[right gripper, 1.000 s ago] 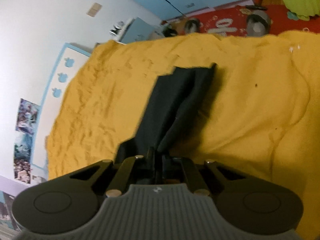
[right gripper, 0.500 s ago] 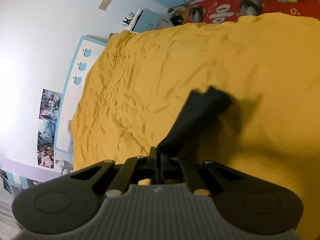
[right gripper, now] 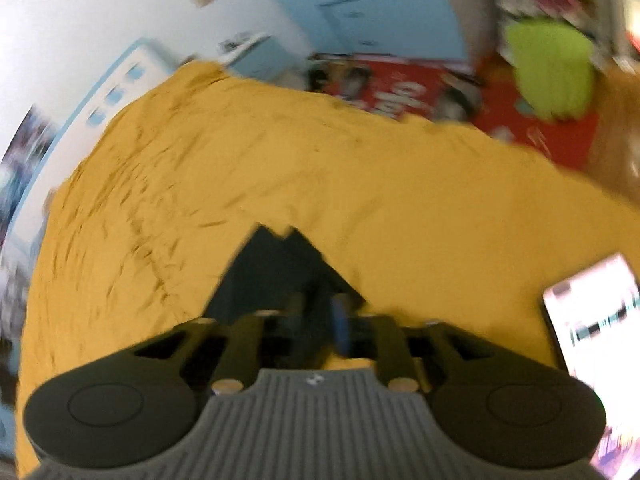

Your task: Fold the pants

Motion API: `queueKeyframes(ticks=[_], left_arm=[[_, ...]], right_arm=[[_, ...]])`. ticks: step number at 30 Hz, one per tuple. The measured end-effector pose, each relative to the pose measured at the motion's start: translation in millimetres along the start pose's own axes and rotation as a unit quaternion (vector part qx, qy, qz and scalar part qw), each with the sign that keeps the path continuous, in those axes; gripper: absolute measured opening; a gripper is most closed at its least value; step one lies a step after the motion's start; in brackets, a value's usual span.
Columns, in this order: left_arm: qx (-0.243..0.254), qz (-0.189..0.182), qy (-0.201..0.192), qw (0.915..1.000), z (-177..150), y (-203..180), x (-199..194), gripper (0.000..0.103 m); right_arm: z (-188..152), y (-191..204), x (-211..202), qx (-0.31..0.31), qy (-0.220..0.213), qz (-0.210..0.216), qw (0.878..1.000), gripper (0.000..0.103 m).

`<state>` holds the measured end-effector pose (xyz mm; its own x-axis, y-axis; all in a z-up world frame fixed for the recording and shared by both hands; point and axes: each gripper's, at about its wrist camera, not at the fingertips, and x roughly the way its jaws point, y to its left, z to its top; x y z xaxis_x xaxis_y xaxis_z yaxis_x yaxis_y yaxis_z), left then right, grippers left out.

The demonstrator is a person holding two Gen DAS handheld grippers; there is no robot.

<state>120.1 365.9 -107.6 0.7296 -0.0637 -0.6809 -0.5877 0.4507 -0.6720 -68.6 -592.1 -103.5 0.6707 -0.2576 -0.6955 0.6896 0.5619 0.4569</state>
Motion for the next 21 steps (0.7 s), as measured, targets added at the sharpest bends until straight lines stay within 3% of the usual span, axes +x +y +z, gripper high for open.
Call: queueKeyframes(ticks=[3, 5, 10, 15, 17, 18, 21], left_arm=[[-0.004, -0.011, 0.044, 0.999, -2.7, -3.4, 10.8, 0.052], [-0.01, -0.017, 0.045, 0.9988, -7.2, -1.9, 9.8, 0.053], [-0.013, -0.017, 0.054, 0.9983, -13.0, 5.0, 16.0, 0.054], [0.005, -0.025, 0.06, 0.9979, -13.1, 1.0, 26.7, 0.06], [0.014, -0.02, 0.063, 0.9977, -12.5, -3.3, 34.0, 0.06], [0.013, -0.018, 0.061, 0.9979, -14.1, -1.0, 33.3, 0.06], [0.006, -0.022, 0.06, 0.9979, -14.3, 2.6, 31.5, 0.054]], right_arm=[[20.9, 19.2, 33.4, -0.073, 0.023, -0.02, 0.997, 0.043], [29.1, 16.9, 51.6, -0.068, 0.051, -0.035, 0.996, 0.04], [19.8, 7.7, 50.1, 0.038, 0.068, -0.024, 0.997, 0.036], [4.0, -6.1, 61.0, 0.138, 0.077, 0.018, 0.987, 0.034], [-0.6, -8.8, 72.1, 0.155, 0.074, 0.037, 0.984, 0.007], [-0.9, -12.2, 73.7, 0.161, 0.07, 0.04, 0.984, 0.0], [-0.2, -16.4, 62.4, 0.176, 0.042, 0.05, 0.982, 0.0]])
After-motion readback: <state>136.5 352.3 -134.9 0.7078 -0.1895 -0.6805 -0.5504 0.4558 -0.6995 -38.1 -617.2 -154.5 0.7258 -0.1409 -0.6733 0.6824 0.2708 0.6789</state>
